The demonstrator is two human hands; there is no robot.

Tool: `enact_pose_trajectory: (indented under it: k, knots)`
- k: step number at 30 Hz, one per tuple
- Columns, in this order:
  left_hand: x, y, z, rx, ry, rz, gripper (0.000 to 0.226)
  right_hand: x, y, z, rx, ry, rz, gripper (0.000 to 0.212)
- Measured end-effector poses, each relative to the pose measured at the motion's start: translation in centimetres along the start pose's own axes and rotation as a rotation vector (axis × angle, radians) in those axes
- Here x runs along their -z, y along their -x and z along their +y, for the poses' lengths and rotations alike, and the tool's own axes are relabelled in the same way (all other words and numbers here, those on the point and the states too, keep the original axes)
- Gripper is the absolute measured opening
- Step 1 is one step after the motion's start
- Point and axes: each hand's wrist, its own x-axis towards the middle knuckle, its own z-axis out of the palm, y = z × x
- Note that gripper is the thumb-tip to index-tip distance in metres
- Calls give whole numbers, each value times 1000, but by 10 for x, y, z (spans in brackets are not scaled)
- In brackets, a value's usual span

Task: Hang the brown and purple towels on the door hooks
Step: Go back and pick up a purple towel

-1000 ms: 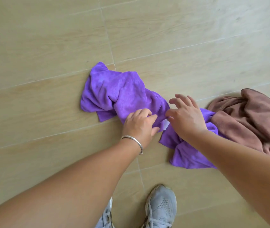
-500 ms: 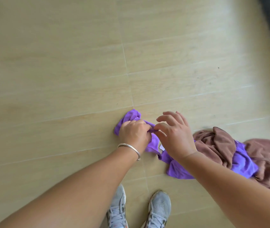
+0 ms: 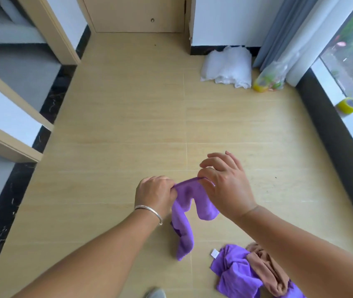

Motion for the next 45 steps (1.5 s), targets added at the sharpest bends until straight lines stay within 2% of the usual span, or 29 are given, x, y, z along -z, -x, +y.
enact_pose_trajectory:
  k: [10,12,15,20,31,33,37,41,45]
  knots:
    - [78,25,-33,164,-57,-12,19,67,-39,-23,95,-31,76,13]
    - [87,27,-31,112,35,20,21,68,-43,-31,84,-50,85,13]
    - [100,26,-8,-30,255,149,18,63,-47,-44,85,-67,85,10]
    - [113,17,22,-111,322,329,17,58,-44,-50,42,-58,75,10]
    - [106,12,23,-191,360,324,12,46,-29,-43,-63,56,-56,8]
    - [108,9,14,-197,362,320,13,35,-28,-41,-110,28,-97,5]
    - [110,10,1,-226,356,275,13,11,-29,-47,-211,-86,-148,22]
    - [111,10,-14,-224,421,220,13,-12,-30,-55,-233,-214,-205,13]
    - [114,9,-33,-198,541,181,15,-28,-31,-62,-274,-229,-334,10]
